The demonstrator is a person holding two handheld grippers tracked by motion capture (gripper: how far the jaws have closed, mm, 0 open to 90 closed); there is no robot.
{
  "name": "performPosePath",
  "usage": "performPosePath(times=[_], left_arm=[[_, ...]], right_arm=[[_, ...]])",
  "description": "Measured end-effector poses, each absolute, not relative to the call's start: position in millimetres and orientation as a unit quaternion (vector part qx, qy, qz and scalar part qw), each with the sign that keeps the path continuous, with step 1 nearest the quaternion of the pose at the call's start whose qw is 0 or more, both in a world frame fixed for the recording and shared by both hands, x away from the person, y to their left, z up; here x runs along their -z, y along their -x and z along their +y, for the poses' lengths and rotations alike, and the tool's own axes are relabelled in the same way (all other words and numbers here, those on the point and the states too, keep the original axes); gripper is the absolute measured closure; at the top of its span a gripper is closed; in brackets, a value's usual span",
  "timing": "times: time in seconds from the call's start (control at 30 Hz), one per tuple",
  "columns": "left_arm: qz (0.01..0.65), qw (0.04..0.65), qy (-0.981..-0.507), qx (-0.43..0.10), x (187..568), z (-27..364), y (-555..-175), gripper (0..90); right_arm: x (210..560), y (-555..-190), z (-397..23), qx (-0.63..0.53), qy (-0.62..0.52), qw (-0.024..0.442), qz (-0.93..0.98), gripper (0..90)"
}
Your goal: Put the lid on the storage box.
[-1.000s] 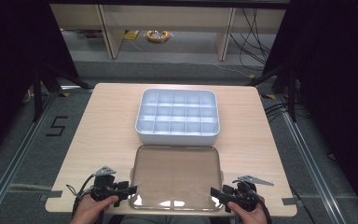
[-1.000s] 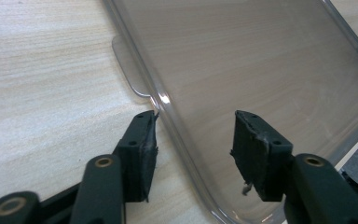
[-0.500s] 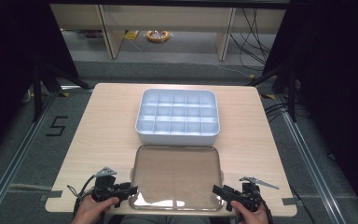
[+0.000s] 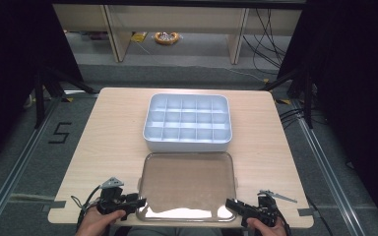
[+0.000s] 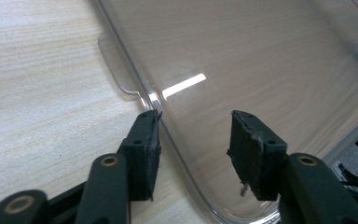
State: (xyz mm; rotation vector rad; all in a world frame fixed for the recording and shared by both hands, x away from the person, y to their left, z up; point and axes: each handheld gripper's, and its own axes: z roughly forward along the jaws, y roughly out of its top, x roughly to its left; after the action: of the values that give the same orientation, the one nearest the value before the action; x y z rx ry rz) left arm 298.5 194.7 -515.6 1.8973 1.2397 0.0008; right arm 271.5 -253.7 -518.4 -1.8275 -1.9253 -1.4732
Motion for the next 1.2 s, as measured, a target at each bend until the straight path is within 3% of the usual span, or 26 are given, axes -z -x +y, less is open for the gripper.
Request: performPosePath(times=[0.03, 0.13, 0.27, 0.43, 0.57, 0.63, 0.73, 0.8, 0.87, 0.93, 1.2], left_arm=[[0.490, 0.424, -0.762, 0.003, 515, 195, -299, 47.0], [0.490, 0.425, -0.761, 0.001, 515, 194, -298, 37.5], [0.495, 0.429, -0.756, 0.002, 515, 195, -299, 31.5], [0.506, 0.430, -0.748, 0.009, 515, 195, -299, 26.9], [0.507, 0.423, -0.751, -0.004, 514, 195, -302, 23.1], [0.513, 0.426, -0.745, 0.003, 514, 196, -302, 23.3], [0.519, 0.422, -0.743, 0.007, 513, 200, -304, 25.4], [0.517, 0.422, -0.745, -0.008, 514, 204, -303, 41.4], [0.524, 0.429, -0.736, 0.005, 515, 207, -304, 47.6], [0.523, 0.431, -0.735, 0.004, 515, 207, -303, 51.5], [0.510, 0.458, -0.728, -0.034, 506, 206, -297, 61.9]], right_arm=[[517, -270, -251, 0.488, 0.606, 0.063, -0.625, 62.8], [507, -265, -252, 0.489, 0.562, 0.002, -0.667, 62.6], [498, -258, -247, 0.501, 0.533, -0.017, -0.682, 62.7], [492, -252, -245, 0.506, 0.526, -0.013, -0.683, 63.0], [491, -253, -244, 0.518, 0.491, -0.036, -0.699, 64.2], [489, -250, -242, 0.519, 0.502, -0.011, -0.692, 64.6], [492, -254, -242, 0.522, 0.490, -0.018, -0.698, 65.3], [492, -255, -243, 0.525, 0.483, -0.028, -0.700, 65.4], [491, -255, -244, 0.519, 0.493, -0.026, -0.697, 65.3], [491, -254, -244, 0.514, 0.509, -0.012, -0.690, 65.4], [494, -258, -246, 0.488, 0.507, -0.056, -0.708, 67.0]])
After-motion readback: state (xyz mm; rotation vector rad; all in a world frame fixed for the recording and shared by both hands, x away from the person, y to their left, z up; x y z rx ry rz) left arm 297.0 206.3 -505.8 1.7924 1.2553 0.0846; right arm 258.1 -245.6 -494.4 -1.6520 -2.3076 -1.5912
